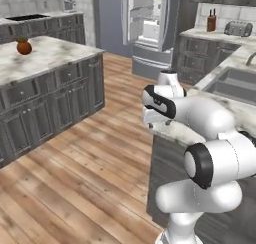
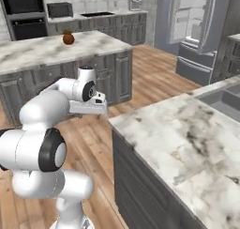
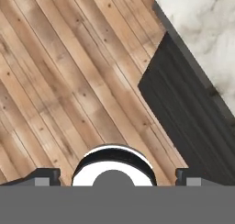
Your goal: Take the cheese, steak, and corn from the fridge and place them on the plate on the dining counter to create an appetizer plate.
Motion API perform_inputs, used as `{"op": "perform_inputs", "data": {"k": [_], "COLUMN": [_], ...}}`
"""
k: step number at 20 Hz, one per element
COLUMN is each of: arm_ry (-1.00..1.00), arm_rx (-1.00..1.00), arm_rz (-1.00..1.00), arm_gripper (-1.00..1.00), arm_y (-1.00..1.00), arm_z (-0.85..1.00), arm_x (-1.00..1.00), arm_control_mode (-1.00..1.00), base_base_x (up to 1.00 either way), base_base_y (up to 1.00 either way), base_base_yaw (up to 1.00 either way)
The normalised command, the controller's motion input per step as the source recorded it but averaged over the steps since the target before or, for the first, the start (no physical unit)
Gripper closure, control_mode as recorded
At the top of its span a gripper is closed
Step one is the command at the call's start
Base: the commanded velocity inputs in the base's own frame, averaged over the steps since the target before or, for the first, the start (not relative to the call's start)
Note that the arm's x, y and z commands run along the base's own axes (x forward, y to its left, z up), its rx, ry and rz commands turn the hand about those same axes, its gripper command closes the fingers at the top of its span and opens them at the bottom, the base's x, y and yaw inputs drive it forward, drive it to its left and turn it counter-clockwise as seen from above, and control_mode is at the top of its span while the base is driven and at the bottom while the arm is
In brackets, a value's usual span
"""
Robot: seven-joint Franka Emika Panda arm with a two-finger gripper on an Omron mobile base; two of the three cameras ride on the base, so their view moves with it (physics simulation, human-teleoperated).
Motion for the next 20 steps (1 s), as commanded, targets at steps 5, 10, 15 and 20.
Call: {"op": "perform_inputs", "data": {"k": [5,10,15,20], "arm_ry": [0.0,0.0,0.0,0.0], "arm_rx": [0.0,0.0,0.0,0.0], "arm_rz": [0.0,0.0,0.0,0.0], "arm_gripper": [-1.0,-1.0,-1.0,-1.0], "arm_y": [0.0,0.0,0.0,0.0], "arm_z": [0.0,0.0,0.0,0.0], "arm_x": [0.0,0.0,0.0,0.0], "arm_control_mode": [1.0,1.0,1.0,1.0], "base_base_x": [1.0,1.0,1.0,1.0], "base_base_y": [1.0,1.0,1.0,0.98], "base_base_yaw": [-0.32,-0.34,-0.4,-0.43]}}
